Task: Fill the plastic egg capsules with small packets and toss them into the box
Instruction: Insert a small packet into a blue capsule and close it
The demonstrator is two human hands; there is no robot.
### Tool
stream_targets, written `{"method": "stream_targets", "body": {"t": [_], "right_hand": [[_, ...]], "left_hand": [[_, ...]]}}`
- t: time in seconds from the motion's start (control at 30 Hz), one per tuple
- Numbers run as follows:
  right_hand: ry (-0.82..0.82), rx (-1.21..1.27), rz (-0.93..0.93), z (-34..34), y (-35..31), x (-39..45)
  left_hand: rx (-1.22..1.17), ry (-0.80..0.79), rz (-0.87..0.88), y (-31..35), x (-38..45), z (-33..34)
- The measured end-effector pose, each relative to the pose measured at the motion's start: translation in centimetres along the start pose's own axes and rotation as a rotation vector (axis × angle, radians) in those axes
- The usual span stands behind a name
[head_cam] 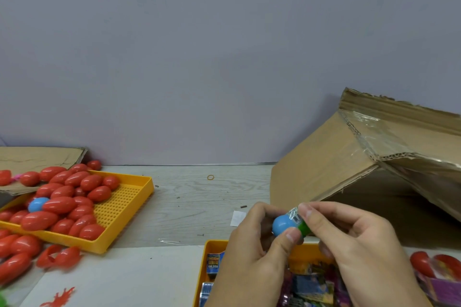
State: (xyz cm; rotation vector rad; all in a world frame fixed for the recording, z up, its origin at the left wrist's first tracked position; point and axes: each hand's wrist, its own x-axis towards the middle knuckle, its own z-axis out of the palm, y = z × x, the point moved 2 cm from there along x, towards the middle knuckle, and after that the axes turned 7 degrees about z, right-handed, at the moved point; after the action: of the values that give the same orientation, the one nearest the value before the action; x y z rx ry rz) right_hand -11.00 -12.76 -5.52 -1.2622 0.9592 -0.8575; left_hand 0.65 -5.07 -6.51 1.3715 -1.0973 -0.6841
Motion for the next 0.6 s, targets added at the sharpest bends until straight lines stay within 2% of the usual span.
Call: {"method": "stream_targets", "body": {"t": [0.3, 0.6], "right_hand": [[0.019, -0.083, -0.062, 0.1, -0.04, -0.03], [0.004, -0.141, -0.095, 0.13, 0.08, -0.05]], "left_hand": [[0.028, -0.014, -0.001, -0.21, 0.14, -0.17], [-0.006, -0.006, 0.075, -0.35, 0.19, 0.06]]}}
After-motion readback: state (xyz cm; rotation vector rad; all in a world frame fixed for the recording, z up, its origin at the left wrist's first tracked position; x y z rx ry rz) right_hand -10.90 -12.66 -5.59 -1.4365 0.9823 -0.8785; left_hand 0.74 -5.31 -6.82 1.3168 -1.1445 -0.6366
